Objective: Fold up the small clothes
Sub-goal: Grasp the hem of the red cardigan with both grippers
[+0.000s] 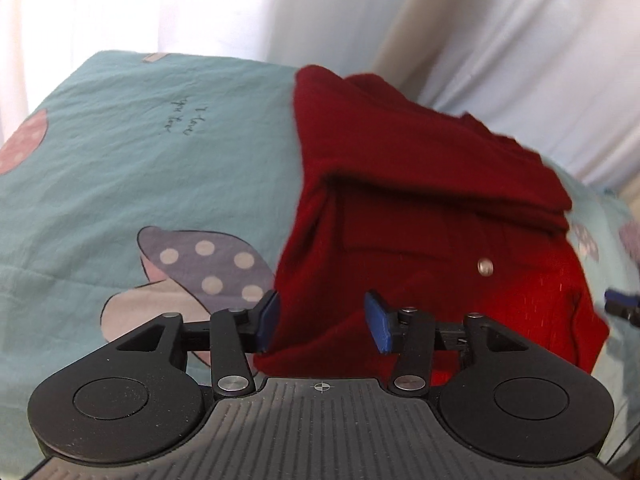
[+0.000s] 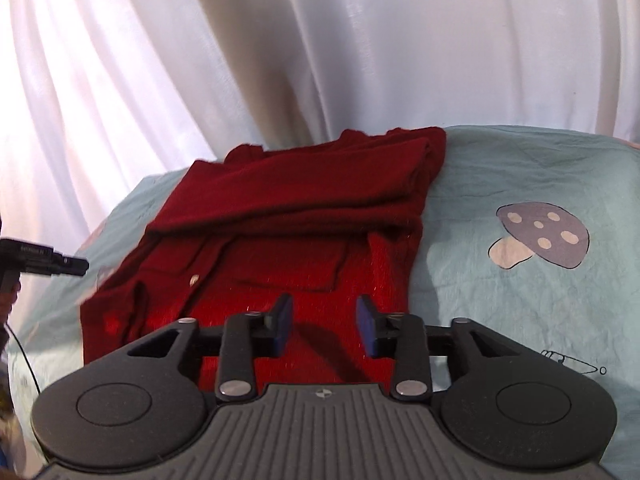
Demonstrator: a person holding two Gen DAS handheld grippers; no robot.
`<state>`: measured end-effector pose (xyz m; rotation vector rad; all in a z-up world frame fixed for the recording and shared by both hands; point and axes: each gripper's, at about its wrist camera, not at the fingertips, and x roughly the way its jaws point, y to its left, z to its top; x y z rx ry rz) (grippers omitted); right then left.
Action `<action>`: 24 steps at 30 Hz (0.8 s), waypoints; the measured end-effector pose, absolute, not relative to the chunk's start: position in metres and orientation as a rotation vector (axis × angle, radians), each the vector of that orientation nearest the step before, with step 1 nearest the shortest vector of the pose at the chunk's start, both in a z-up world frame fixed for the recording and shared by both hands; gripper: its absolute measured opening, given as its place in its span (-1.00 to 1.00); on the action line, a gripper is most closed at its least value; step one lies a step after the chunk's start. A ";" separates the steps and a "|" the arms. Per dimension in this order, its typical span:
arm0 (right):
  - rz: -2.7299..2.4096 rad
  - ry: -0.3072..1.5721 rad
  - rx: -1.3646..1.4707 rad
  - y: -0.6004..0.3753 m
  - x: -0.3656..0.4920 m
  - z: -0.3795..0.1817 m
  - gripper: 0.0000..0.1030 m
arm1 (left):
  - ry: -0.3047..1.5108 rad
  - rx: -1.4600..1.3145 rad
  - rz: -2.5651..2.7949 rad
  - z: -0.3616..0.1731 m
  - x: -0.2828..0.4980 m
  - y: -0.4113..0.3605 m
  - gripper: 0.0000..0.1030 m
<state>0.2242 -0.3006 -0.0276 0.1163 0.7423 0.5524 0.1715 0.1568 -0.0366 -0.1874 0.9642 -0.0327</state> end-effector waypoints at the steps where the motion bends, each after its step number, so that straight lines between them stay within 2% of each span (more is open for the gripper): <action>1: 0.579 0.754 0.065 -0.298 0.218 -0.031 0.29 | 0.968 -0.088 -0.088 -0.038 0.167 0.147 0.06; 5: 0.669 0.800 -0.089 -0.276 0.209 -0.038 0.30 | 0.971 0.110 -0.241 -0.042 0.173 0.115 0.40; 9: 0.694 0.796 -0.174 -0.267 0.212 -0.038 0.42 | 1.023 0.083 -0.413 -0.051 0.187 0.105 0.45; 13: 0.764 0.864 -0.158 -0.264 0.225 -0.048 0.42 | 1.082 0.131 -0.530 -0.066 0.194 0.090 0.44; 14: 0.787 0.875 -0.164 -0.262 0.227 -0.050 0.39 | 1.095 0.141 -0.524 -0.070 0.195 0.088 0.36; 15: 0.807 0.885 -0.167 -0.259 0.228 -0.053 0.14 | 1.108 0.150 -0.501 -0.073 0.197 0.087 0.28; 16: 0.823 0.889 -0.166 -0.257 0.229 -0.054 -0.29 | 1.108 0.152 -0.465 -0.075 0.199 0.085 0.02; 18: 0.859 0.888 -0.163 -0.254 0.230 -0.052 -0.69 | 1.091 0.121 -0.448 -0.074 0.198 0.086 -0.32; 19: 0.865 0.879 -0.176 -0.252 0.228 -0.051 -0.72 | 1.090 0.108 -0.435 -0.073 0.198 0.087 -0.78; 20: 0.861 0.868 -0.192 -0.249 0.228 -0.050 -0.74 | 1.096 0.096 -0.414 -0.071 0.198 0.087 -0.95; 24: 0.847 0.805 -0.207 -0.246 0.223 -0.041 -0.79 | 1.054 0.160 -0.360 -0.063 0.190 0.080 -0.97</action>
